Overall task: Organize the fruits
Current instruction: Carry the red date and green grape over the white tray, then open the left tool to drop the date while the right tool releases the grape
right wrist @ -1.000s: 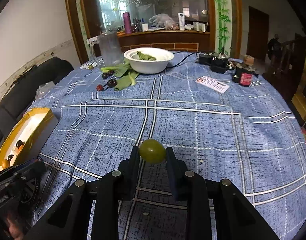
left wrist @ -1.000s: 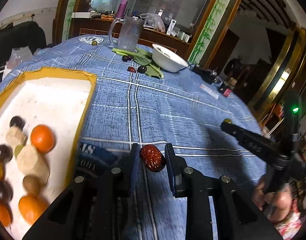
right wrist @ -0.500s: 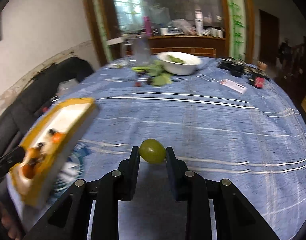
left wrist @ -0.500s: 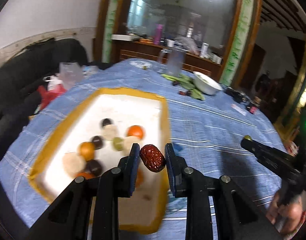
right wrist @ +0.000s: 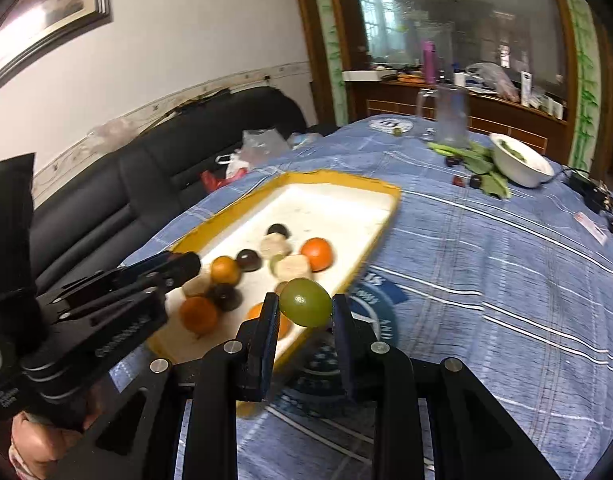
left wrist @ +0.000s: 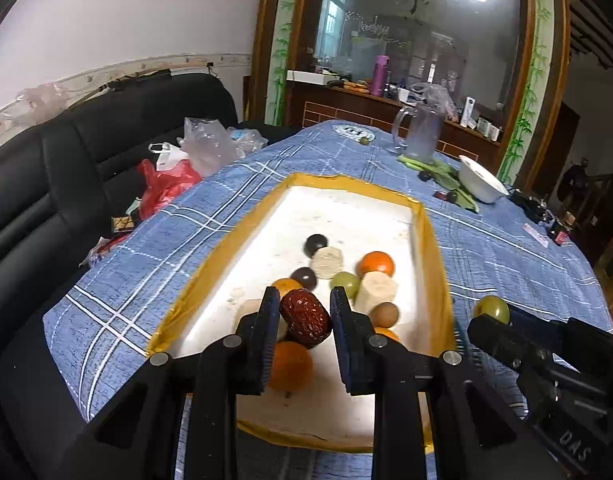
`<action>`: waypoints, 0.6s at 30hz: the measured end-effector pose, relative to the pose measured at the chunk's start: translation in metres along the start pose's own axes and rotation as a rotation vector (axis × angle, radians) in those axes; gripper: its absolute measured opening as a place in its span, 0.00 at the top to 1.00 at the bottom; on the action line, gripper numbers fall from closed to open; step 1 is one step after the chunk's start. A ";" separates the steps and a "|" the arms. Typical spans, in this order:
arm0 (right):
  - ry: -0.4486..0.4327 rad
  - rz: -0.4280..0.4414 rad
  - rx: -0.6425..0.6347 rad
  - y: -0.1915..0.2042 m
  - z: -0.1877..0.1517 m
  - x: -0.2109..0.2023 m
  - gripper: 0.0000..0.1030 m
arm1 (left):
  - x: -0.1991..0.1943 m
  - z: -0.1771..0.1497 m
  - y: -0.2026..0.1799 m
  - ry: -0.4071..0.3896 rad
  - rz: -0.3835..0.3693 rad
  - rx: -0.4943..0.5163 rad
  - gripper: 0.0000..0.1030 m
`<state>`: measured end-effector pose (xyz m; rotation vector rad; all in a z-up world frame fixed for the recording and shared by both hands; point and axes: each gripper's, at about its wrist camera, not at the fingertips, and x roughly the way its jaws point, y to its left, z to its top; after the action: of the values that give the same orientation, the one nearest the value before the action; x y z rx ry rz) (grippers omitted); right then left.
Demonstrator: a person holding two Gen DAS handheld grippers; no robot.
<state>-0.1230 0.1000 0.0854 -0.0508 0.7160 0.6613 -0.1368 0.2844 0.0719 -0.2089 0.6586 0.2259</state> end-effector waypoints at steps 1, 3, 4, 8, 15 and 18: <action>0.006 0.003 -0.007 0.003 0.000 0.004 0.72 | 0.002 0.000 0.003 0.004 0.004 -0.003 0.76; 0.018 0.005 -0.016 0.009 -0.001 0.009 0.72 | 0.006 0.000 0.006 0.012 0.007 -0.007 0.76; 0.025 0.007 -0.019 0.010 0.000 0.012 0.72 | 0.008 -0.001 0.009 0.016 0.009 -0.011 0.76; 0.046 0.019 -0.030 0.016 0.002 0.022 0.72 | 0.016 -0.001 0.023 0.033 0.026 -0.041 0.76; 0.084 0.034 -0.107 0.041 -0.002 0.043 0.72 | 0.027 -0.001 0.047 0.054 0.057 -0.095 0.76; 0.098 0.034 -0.138 0.049 -0.004 0.053 0.72 | 0.029 -0.001 0.055 0.056 0.054 -0.118 0.76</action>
<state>-0.1238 0.1671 0.0578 -0.1992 0.7661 0.7439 -0.1304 0.3406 0.0464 -0.3118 0.7081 0.3122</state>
